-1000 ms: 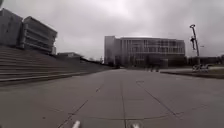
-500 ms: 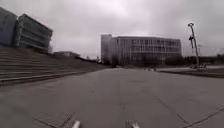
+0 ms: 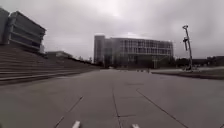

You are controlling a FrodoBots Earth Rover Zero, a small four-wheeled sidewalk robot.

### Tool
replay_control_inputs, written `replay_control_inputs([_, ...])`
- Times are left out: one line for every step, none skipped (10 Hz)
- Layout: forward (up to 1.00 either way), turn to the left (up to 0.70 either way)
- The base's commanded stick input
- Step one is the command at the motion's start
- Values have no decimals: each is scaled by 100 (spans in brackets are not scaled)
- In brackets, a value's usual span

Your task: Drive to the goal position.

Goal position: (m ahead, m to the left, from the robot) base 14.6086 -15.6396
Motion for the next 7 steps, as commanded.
replay_control_inputs([70,0])
replay_control_inputs([70,0])
replay_control_inputs([70,0])
replay_control_inputs([70,0])
replay_control_inputs([70,0])
replay_control_inputs([70,0])
replay_control_inputs([70,0])
